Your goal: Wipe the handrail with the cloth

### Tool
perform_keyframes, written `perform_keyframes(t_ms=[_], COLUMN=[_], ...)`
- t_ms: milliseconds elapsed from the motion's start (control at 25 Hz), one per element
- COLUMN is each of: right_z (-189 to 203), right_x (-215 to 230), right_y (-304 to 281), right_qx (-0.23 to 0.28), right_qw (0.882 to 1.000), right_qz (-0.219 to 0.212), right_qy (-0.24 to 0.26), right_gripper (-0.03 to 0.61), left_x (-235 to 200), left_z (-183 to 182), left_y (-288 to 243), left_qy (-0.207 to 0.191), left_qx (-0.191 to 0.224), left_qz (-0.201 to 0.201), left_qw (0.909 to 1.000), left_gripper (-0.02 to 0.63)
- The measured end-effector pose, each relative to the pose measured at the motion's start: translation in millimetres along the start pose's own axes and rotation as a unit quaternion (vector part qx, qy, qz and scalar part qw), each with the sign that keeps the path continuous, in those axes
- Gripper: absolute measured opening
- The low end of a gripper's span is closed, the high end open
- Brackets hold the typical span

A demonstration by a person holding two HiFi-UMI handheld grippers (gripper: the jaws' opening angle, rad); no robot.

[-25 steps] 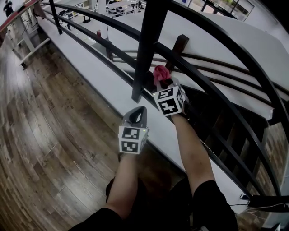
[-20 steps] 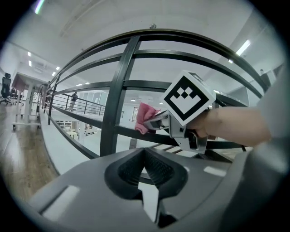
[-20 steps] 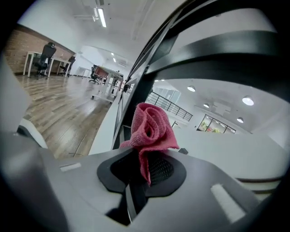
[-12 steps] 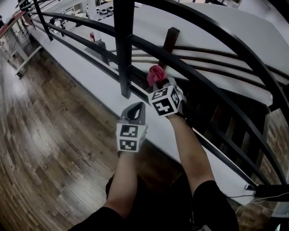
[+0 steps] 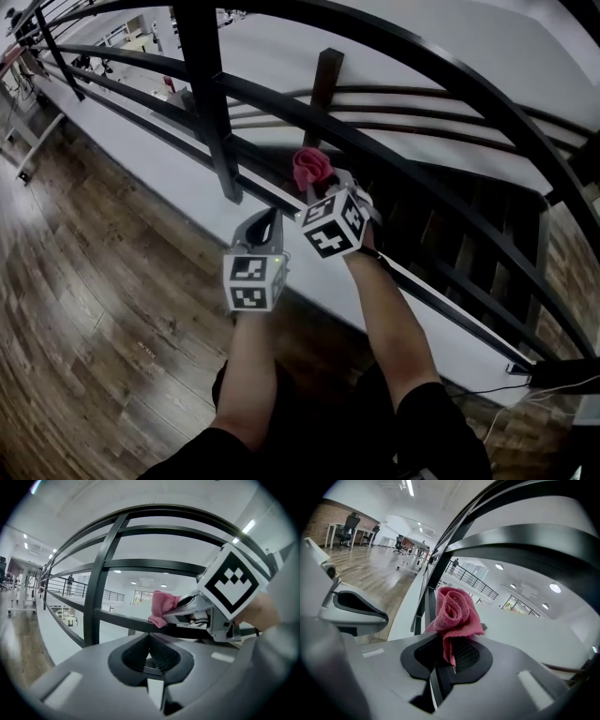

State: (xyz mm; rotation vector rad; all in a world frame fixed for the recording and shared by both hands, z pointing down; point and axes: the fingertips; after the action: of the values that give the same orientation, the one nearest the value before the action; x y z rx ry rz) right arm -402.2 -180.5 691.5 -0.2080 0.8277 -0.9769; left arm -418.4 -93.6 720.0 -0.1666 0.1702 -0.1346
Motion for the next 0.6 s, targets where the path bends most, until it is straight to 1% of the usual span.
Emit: perform_keyframes(t_ms=[200,400,480,600], right_z=[29.3,57.6,67.7,81.2], right_x=[9.9,17.1,17.9,19.7], right_y=[23.5,50.7,57.0,62.5], right_qx=[-0.014,-0.025,-0.027,-0.032], right_qw=[1.0,1.0,1.0,0.999], right_qz=[-0.002,-0.013,-0.014,-0.014], right_qy=[-0.006,-0.005,-0.003,0.002], right_gripper=[0.048,0.048,0.047,0.046], left_x=[38.2,72.8,85.8,100.6], left_z=[-1.8,-1.3,-2.8,0.0], left_y=[-4.6,4.4,8.7,18.0], left_qy=[-0.014,-0.028,-0.042,-0.081], left_qx=[-0.009,-0.021,-0.024,-0.037], left_qz=[0.015,0.008,0.011,0.009], left_qw=[0.9997,0.9994,0.9988,0.996], left_gripper=[0.0,0.0,0.0,0.0])
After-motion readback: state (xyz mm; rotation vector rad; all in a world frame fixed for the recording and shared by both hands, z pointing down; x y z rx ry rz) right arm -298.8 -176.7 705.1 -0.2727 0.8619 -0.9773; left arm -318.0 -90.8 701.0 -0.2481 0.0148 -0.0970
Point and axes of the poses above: the fingertips, and each gripper's own axes: y backward along the fingers, x to its right, z out of its underside, and after that the axes turned 4 degrees about z, right-handed
